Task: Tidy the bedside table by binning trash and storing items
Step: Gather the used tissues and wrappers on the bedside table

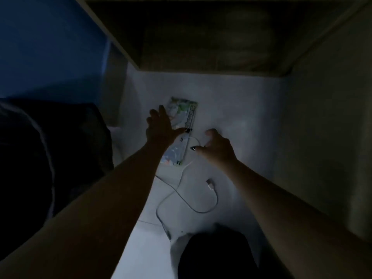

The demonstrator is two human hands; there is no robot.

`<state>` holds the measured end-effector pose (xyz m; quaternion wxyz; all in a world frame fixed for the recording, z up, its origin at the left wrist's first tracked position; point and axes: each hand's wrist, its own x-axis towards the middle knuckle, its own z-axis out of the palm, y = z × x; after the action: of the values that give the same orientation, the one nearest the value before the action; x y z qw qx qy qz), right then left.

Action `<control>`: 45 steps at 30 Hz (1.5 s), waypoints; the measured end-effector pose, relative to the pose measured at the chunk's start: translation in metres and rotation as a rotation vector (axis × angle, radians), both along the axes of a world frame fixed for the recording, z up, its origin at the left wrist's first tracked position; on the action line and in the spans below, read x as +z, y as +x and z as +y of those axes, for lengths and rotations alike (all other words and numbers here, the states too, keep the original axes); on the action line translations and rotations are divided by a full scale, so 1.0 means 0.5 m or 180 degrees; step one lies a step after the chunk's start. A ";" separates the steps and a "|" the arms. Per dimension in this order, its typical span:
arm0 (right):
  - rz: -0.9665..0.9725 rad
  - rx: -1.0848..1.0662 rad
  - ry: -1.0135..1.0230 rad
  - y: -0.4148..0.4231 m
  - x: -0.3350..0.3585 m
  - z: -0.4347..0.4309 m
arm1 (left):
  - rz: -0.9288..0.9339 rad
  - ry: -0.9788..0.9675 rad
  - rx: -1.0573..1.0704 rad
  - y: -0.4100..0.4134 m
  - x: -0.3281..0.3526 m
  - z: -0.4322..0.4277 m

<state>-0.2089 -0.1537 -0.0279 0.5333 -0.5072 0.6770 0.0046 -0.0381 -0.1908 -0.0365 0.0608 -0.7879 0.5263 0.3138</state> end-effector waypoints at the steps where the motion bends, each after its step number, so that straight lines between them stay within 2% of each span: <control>1: -0.0016 -0.0003 -0.0041 -0.002 -0.022 0.010 | -0.0036 -0.0078 0.0046 0.001 -0.017 0.003; 4: 0.0093 0.0028 -0.0263 -0.012 -0.062 0.035 | 0.0388 -0.0284 0.0484 0.010 -0.056 0.015; 7: -0.0007 -0.0170 -0.0219 -0.020 -0.060 0.042 | 0.0826 -0.0360 0.0865 0.017 -0.060 0.020; 12: -0.0183 -0.0607 -0.0079 -0.043 0.062 0.030 | 0.0912 -0.0627 0.1227 0.005 0.060 0.017; 15: -0.0062 -0.0437 -0.0195 -0.062 0.232 0.021 | 0.1167 -0.0706 0.1463 -0.002 0.226 0.018; 19: 0.0247 0.0209 -0.0431 -0.093 0.492 0.023 | 0.1342 -0.0580 0.1803 0.001 0.478 0.051; 23: 0.0357 0.0301 -0.1143 -0.128 0.742 -0.001 | 0.1461 -0.0543 0.1723 0.004 0.765 0.048; 24: 0.0310 0.0370 -0.1257 -0.141 0.774 -0.014 | 0.1558 -0.0646 0.1680 -0.001 0.831 0.038; 25: 0.0243 0.0516 -0.1069 -0.152 0.803 -0.026 | 0.1701 -0.0747 0.1721 0.001 0.874 0.030; 26: 0.0465 0.0544 -0.0943 -0.163 0.834 -0.047 | 0.1908 -0.0920 0.1804 0.004 0.922 0.013; 27: 0.0673 0.0614 -0.1160 -0.172 0.894 -0.082 | 0.1981 -0.1023 0.1780 0.012 0.980 -0.006; 29: 0.0461 0.0822 -0.1625 -0.177 1.061 -0.137 | 0.2016 -0.1167 0.1551 0.008 1.102 -0.036; 32: 0.0491 0.0932 -0.1759 -0.182 1.334 -0.204 | 0.1853 -0.1232 0.1611 -0.002 1.256 -0.078; 38: 0.0784 0.0716 -0.2124 -0.221 1.620 -0.296 | 0.1650 -0.1403 0.1535 -0.017 1.472 -0.146; 42: 0.0214 -0.0024 -0.2528 -0.224 1.723 -0.367 | 0.1645 -0.1478 0.1542 -0.023 1.532 -0.191; 45: 0.0036 -0.0177 -0.2603 -0.221 1.757 -0.421 | 0.1707 -0.1389 0.1560 -0.018 1.541 -0.241</control>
<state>-0.3196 -0.3641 0.8506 0.2838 -0.6588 0.6394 -0.2766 -0.0472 -0.3114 0.7343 -0.3230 -0.7746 0.3746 0.3941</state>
